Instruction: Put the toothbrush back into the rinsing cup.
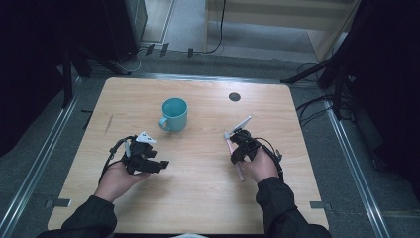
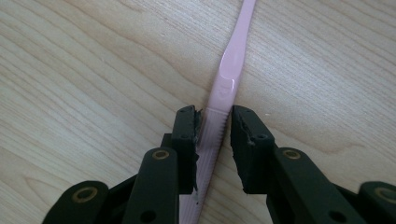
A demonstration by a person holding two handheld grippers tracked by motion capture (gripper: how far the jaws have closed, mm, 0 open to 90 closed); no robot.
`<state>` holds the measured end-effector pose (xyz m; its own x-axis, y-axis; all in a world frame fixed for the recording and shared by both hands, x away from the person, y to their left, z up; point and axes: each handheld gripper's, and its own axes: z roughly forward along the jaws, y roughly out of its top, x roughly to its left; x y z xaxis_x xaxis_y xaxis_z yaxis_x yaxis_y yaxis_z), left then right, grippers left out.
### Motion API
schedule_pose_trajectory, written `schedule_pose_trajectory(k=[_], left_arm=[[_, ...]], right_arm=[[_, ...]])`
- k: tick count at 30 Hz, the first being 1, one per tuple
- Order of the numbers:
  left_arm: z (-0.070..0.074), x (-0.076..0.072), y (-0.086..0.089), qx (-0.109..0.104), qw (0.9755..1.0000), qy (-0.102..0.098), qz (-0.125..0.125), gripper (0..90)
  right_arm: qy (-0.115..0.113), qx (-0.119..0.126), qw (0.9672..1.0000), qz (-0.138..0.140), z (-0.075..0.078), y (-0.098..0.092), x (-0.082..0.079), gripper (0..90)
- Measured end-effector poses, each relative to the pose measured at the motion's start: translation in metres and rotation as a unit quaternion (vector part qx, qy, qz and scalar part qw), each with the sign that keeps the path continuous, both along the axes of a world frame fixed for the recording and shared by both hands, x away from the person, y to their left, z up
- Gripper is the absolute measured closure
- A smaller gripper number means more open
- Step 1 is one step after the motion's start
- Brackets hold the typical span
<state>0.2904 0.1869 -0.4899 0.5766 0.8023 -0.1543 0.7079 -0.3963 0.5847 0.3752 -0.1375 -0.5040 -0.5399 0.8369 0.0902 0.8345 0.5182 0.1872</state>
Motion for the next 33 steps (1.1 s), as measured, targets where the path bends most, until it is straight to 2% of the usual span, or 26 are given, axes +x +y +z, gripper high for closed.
schedule_pose_trajectory(k=[9,16,27,30,33], left_arm=[[-0.0003,-0.0003,-0.0007,-0.001,1.0,0.0,0.0,35.4],[-0.0002,-0.0004,-0.0005,0.002,1.0,0.001,-0.003,35.4],[-0.0008,0.0001,-0.0015,0.001,1.0,0.002,-0.003,35.4],[-0.0008,0.0003,-0.0013,0.001,1.0,0.002,-0.003,35.4],[-0.0003,0.0008,0.0002,0.002,1.0,0.001,-0.001,35.4]], right_arm=[[-0.004,-0.012,0.9999,-0.002,-0.0008,0.0024,0.001,73.2],[-0.011,-0.022,0.9997,-0.004,-0.0011,0.005,0.0,78.2],[-0.02,-0.02,0.9994,0.02,-0.0012,0.0032,-0.0018,79.2],[-0.016,-0.007,0.9997,0.018,-0.0014,0.0006,-0.0004,79.3],[-0.015,-0.007,0.9997,0.016,-0.001,-0.0003,0.0001,79.4]])
